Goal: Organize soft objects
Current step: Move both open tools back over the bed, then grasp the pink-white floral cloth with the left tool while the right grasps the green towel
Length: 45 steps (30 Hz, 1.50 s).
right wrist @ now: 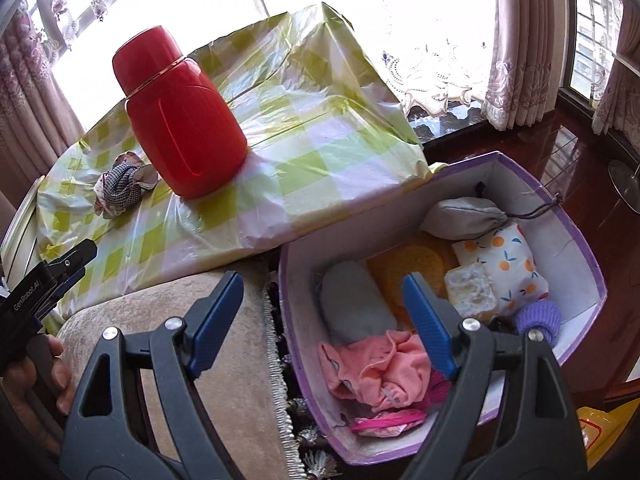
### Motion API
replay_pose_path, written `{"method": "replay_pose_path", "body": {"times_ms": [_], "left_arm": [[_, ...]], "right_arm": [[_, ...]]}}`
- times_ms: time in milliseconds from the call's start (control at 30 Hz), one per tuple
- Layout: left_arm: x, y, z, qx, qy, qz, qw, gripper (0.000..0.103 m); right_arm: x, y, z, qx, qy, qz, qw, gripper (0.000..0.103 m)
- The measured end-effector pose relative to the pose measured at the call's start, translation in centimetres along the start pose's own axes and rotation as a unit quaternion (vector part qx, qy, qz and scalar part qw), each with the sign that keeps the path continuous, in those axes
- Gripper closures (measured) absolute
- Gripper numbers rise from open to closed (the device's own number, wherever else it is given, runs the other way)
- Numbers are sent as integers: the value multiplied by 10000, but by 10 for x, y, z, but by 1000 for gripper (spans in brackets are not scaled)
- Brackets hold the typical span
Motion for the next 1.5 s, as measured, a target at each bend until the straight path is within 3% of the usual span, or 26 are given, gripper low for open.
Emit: {"method": "replay_pose_path", "body": {"times_ms": [333,567,767,1000,1233,1500], "left_arm": [[-76,-7,24,261,-704,247,9969,41],[-118,-9,46,439,-1014,350,9933,46],[-150,-3,76,610,-1290,433,9888,46],[-176,17,116,681,-1588,272,9846,46],[-181,53,152,477,-1531,27,9871,46],[-173,107,183,113,-1547,-379,9872,46]], "right_arm": [[-107,28,-5,-211,-855,580,9944,19],[-170,48,-7,-305,-1365,859,9864,19],[-218,54,6,-130,-1770,980,9792,19],[-264,73,29,99,-2155,870,9726,19],[-301,105,55,199,-2507,671,9655,19],[-332,140,96,555,-2920,8,9548,19]]}}
Point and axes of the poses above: each gripper's, at about its wrist camera, not at the fingertips, and y roughly the way its jaws point, x to its right, z to its top, the point moved 10 cm from there along y, roughly the way its jaws point, and after that the axes turned 3 degrees about z, right-handed, at the moved point
